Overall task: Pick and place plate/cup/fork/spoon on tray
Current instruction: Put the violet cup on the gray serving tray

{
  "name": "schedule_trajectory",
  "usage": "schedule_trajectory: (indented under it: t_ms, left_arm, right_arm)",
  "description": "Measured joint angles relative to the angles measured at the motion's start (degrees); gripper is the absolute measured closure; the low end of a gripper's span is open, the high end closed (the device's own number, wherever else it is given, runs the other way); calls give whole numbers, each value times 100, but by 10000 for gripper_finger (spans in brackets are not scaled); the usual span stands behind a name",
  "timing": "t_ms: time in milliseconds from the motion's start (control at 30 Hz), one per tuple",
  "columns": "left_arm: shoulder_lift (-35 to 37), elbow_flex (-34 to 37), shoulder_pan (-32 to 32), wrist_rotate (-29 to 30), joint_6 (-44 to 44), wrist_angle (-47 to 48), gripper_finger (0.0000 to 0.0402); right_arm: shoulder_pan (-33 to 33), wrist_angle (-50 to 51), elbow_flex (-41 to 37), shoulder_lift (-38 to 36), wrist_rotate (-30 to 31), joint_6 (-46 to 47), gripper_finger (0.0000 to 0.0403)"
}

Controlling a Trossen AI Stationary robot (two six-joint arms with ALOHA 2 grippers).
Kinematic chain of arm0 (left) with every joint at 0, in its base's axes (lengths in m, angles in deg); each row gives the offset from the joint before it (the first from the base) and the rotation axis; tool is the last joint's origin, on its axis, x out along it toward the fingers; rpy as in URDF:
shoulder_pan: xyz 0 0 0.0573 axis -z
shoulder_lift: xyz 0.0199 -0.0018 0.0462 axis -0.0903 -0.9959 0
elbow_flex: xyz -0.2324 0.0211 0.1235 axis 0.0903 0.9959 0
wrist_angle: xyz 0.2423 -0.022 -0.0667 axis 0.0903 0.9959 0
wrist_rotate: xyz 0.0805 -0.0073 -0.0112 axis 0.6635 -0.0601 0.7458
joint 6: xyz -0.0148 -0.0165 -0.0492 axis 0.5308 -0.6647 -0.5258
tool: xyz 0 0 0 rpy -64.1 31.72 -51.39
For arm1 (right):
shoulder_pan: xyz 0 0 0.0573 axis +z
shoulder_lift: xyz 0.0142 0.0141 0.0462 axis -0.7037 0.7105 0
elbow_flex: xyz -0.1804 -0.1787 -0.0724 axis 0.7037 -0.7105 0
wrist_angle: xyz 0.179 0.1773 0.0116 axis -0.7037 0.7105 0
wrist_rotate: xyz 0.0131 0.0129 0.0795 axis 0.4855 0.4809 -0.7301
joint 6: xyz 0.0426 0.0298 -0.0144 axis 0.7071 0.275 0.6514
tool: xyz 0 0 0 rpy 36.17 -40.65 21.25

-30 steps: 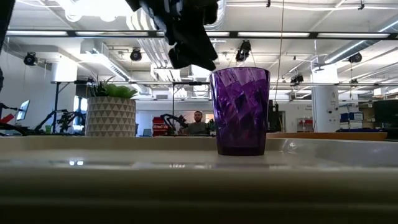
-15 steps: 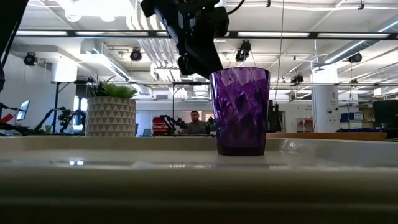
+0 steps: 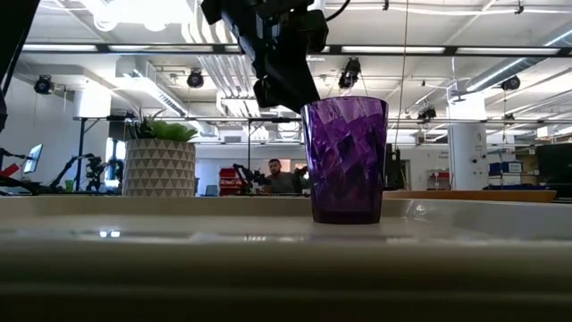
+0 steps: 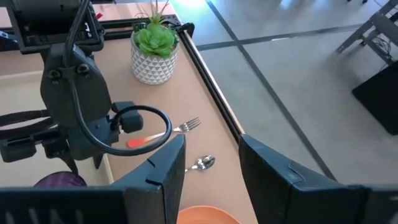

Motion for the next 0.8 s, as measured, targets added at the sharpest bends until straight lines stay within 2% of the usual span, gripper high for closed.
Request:
schedule_trajectory:
  t_ms: [167, 433, 800]
  left_arm:
    - [11, 2, 2, -9, -9, 74, 274]
    - [9, 31, 2, 6, -11, 739, 274]
    - [2, -14, 4, 28, -192, 482, 274]
  right_arm:
    - [0, 0, 0, 0, 0, -28, 264]
    - [0, 0, 0, 0, -44, -23, 264]
    - [0, 0, 0, 0, -59, -23, 264]
